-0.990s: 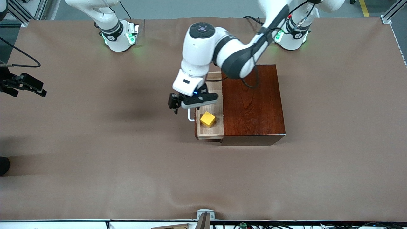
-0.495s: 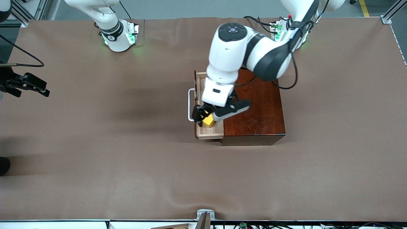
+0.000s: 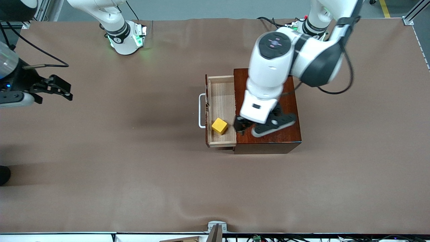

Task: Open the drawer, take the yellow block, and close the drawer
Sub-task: 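Withdraw the left gripper while the right gripper reaches toward the drawer, then lower the right gripper into the drawer above the yellow cube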

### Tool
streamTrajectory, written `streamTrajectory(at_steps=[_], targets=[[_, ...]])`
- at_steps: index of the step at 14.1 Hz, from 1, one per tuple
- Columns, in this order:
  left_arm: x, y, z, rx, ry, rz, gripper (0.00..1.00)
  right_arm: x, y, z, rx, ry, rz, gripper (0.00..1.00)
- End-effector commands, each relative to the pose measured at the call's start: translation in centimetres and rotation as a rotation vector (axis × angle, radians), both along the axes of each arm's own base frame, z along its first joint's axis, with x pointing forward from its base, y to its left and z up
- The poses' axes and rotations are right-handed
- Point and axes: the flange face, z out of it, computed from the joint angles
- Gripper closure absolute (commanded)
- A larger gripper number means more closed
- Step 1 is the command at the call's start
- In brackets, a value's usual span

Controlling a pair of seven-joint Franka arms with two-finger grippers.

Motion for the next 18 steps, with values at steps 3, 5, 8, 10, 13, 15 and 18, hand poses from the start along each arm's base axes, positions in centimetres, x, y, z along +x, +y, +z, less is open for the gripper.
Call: streamTrajectory(at_steps=[3,5,8,10,13,15,18], targets=[[1.8,11.4,1.7,-0.039,0.08,-0.063,0.0,0.7,3.5,-1.6,0.005,-0.002,-0.064,0.0],[2.0,15.0,2.2,-0.015,0.098,-0.099,0.0,0.9,6.8,-2.2,0.007,-0.018,-0.197,0.0],[1.8,19.8,3.0,0.015,0.13,-0.181,0.0,0.9,12.6,-4.0,0.024,-0.014,-0.419,0.0],[1.6,22.6,3.8,0.029,0.146,-0.225,0.0,0.3,17.1,-5.4,0.026,-0.004,-0.555,0.0],[1.3,25.7,4.7,0.042,0.167,-0.279,0.0,-1.1,23.8,-7.8,0.014,0.017,-0.798,0.0],[1.1,27.7,5.4,0.05,0.179,-0.327,0.0,-1.6,28.4,-9.2,0.031,0.003,-0.93,0.0],[0.8,30.0,5.9,0.057,0.198,-0.399,0.0,-2.6,34.3,-11.9,0.06,-0.003,-1.137,0.0]])
